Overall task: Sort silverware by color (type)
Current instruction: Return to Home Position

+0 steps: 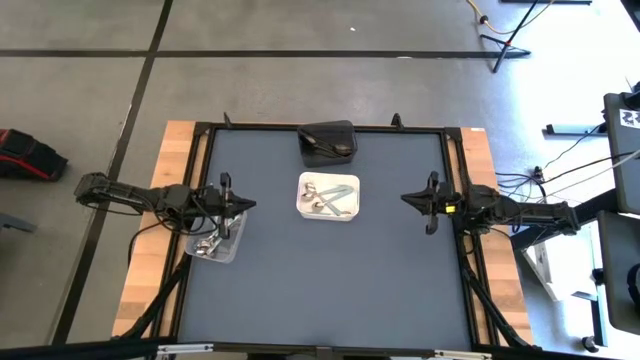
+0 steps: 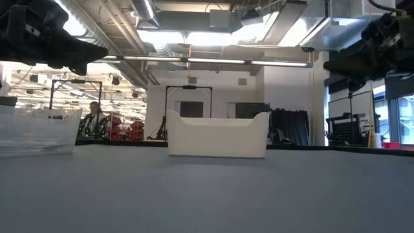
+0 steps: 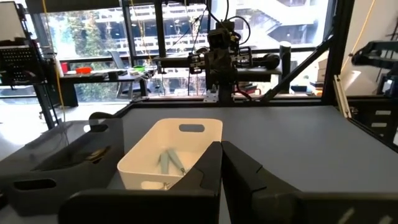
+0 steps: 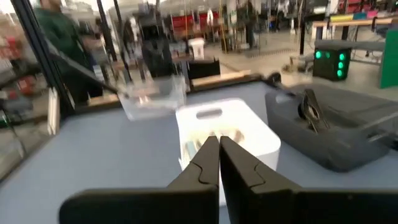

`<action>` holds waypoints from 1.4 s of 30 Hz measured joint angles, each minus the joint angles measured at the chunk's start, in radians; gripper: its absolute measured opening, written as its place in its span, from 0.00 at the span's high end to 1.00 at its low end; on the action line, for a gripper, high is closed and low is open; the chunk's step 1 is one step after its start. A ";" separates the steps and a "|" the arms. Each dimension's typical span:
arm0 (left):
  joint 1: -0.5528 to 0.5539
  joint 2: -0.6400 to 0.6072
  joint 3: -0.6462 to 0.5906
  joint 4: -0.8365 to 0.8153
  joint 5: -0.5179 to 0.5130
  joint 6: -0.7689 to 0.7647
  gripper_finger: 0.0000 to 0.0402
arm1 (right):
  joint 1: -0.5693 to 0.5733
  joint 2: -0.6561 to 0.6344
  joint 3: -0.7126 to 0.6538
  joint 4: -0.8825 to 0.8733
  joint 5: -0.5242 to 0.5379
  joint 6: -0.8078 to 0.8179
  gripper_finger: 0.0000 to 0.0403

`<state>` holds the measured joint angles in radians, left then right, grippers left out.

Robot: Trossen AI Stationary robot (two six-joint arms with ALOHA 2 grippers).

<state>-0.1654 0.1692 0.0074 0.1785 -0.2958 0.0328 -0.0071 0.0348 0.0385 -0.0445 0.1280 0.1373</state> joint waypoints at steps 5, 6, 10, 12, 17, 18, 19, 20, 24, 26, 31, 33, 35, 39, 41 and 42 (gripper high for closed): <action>0.000 -0.025 0.000 -0.009 0.017 0.002 0.99 | 0.001 -0.032 0.000 -0.004 -0.018 0.016 0.99; 0.000 -0.028 0.000 -0.010 0.035 0.003 0.99 | 0.001 -0.030 0.000 -0.006 -0.028 0.016 0.99; 0.000 -0.038 0.000 -0.005 0.117 0.026 0.99 | 0.001 -0.021 -0.001 -0.007 -0.041 0.051 0.99; 0.000 -0.038 0.000 -0.013 0.130 0.041 0.99 | 0.001 -0.023 -0.001 -0.006 -0.040 0.060 0.99; 0.000 -0.036 0.000 -0.044 0.070 0.026 0.99 | 0.001 -0.022 -0.001 -0.007 -0.041 0.039 0.99; 0.000 -0.037 0.000 -0.043 0.064 0.025 0.99 | 0.001 -0.022 -0.001 -0.006 -0.039 0.034 0.99; 0.000 -0.037 0.000 -0.042 0.057 0.025 0.99 | 0.001 -0.022 -0.002 0.000 -0.031 0.022 0.99; 0.000 -0.037 0.000 -0.043 0.051 0.026 0.99 | 0.000 -0.021 -0.002 0.003 -0.023 0.016 0.99; 0.000 -0.037 0.000 -0.044 0.028 0.080 0.99 | 0.000 -0.018 -0.002 0.002 -0.023 0.015 0.99; 0.000 -0.037 0.000 -0.045 0.025 0.080 0.99 | 0.000 -0.017 -0.002 -0.002 -0.023 0.015 0.99; 0.000 -0.037 0.000 -0.046 0.025 0.080 0.99 | 0.000 -0.017 -0.002 -0.005 -0.034 0.014 0.99; 0.000 -0.037 0.000 -0.046 0.025 0.080 0.99 | 0.000 -0.018 -0.002 -0.006 -0.034 0.014 0.99; 0.000 -0.037 0.000 -0.046 0.024 0.080 0.99 | 0.000 -0.018 -0.002 -0.006 -0.034 0.014 0.99; 0.000 -0.037 0.000 -0.046 0.024 0.080 0.99 | 0.000 -0.018 -0.001 -0.007 -0.034 0.014 0.99; 0.000 -0.037 0.000 -0.047 0.024 0.080 0.99 | 0.000 -0.018 -0.001 -0.007 -0.034 0.014 0.99; 0.000 -0.037 0.000 -0.047 0.024 0.080 0.99 | 0.000 -0.018 -0.001 -0.007 -0.034 0.014 0.99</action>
<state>-0.1650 0.1326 0.0078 0.1319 -0.2714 0.1127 -0.0067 0.0170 0.0372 -0.0517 0.0940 0.1509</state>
